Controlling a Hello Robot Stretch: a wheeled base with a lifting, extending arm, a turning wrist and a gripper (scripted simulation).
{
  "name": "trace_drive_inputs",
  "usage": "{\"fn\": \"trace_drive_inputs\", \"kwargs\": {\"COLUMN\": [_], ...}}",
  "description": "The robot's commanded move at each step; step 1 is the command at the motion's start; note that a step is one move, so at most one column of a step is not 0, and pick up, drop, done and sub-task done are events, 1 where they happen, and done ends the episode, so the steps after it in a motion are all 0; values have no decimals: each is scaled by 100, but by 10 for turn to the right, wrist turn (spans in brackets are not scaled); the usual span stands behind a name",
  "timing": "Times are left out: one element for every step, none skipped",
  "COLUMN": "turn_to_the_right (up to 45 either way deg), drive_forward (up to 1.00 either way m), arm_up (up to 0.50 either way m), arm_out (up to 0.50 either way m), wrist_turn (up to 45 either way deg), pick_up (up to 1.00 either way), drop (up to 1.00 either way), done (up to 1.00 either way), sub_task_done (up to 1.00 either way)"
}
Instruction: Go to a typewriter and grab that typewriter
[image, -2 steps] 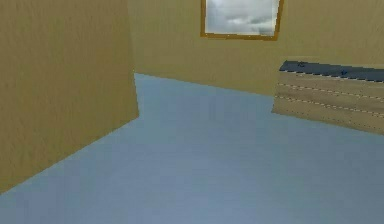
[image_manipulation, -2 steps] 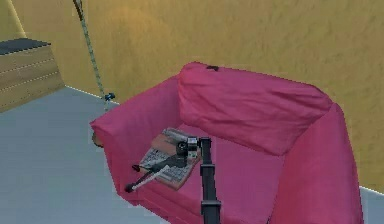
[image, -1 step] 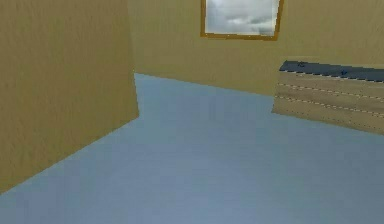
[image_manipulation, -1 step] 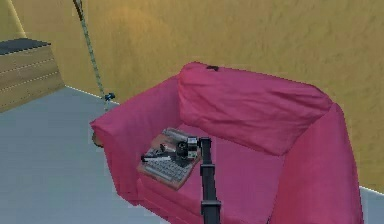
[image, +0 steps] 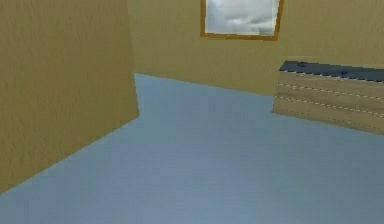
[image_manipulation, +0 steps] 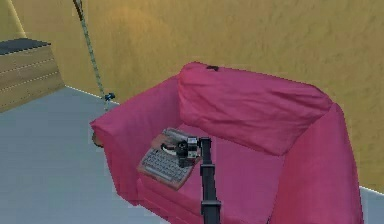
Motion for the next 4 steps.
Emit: {"fn": "trace_drive_inputs", "kwargs": {"turn_to_the_right": [0,0,0,0], "drive_forward": [0,0,0,0], "arm_up": [-30,0,10,0], "arm_out": [0,0,0,0], "wrist_turn": [0,0,0,0], "pick_up": [0,100,0,0], "drop": [0,0,0,0], "done": [0,0,0,100], "sub_task_done": [0,0,0,0]}}
